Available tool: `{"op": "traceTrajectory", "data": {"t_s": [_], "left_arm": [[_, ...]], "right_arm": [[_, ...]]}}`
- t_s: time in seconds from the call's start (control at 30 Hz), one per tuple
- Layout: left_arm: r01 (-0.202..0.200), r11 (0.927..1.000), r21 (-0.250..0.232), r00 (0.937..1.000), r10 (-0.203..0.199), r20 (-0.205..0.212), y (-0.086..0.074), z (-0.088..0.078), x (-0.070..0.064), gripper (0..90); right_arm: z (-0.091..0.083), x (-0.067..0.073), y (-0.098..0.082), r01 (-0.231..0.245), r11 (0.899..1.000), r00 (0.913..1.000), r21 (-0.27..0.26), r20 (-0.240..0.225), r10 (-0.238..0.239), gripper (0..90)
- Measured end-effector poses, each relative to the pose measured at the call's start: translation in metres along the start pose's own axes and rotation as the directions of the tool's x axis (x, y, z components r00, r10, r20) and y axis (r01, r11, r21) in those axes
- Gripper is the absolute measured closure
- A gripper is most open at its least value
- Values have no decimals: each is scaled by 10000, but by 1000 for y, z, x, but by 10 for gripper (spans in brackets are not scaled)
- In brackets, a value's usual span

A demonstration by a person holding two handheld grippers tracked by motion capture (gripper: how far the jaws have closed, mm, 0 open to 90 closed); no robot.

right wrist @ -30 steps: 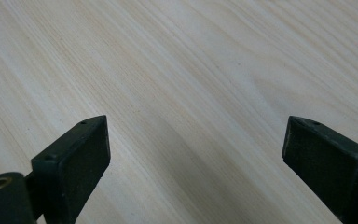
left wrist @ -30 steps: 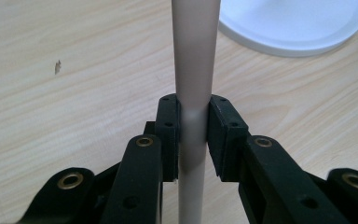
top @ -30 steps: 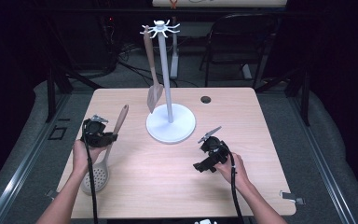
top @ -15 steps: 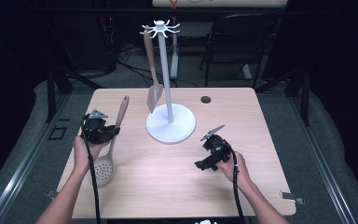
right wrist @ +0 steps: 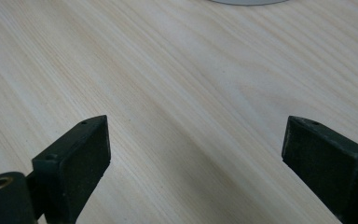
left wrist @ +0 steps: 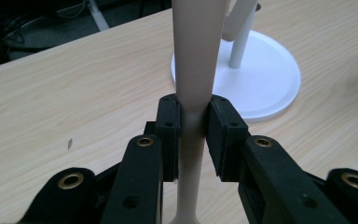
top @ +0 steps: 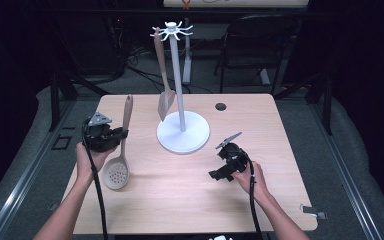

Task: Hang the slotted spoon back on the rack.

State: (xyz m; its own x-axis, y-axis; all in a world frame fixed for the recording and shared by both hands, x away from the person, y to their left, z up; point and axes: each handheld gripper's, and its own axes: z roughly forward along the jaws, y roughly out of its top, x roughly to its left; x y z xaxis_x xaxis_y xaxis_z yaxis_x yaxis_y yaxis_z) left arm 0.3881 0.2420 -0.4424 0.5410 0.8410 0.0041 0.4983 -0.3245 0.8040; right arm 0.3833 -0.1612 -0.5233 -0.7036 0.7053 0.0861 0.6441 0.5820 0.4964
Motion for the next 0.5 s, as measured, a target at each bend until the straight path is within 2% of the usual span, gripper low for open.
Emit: {"op": "traceTrajectory", "data": {"t_s": [0.13,0.2,0.23,0.27,0.33,0.5], "left_arm": [[-179,9993,-315,9998,177,-57,6,-4,-4,755],[-236,9985,-503,9997,232,-83,7,-6,-7,756],[-259,9981,-555,9996,255,-72,8,-7,-9,755],[-300,9980,-564,9995,297,-46,9,-7,-9,756],[-350,9977,-583,9994,350,-1,12,-7,-10,755],[-562,9946,-874,9984,569,59,18,-10,-15,755]], "right_arm": [[3,1,0,92,9998,9999,191,41,-93,74],[5,3,-1,-58,10000,10000,-15,16,58,74],[6,5,-2,-106,9999,9999,-87,-67,106,75],[5,4,-1,93,9999,10000,128,-27,-93,74],[5,5,-1,133,9998,9999,142,-69,-132,75],[4,2,-3,24,9999,10000,104,43,-24,74]]}}
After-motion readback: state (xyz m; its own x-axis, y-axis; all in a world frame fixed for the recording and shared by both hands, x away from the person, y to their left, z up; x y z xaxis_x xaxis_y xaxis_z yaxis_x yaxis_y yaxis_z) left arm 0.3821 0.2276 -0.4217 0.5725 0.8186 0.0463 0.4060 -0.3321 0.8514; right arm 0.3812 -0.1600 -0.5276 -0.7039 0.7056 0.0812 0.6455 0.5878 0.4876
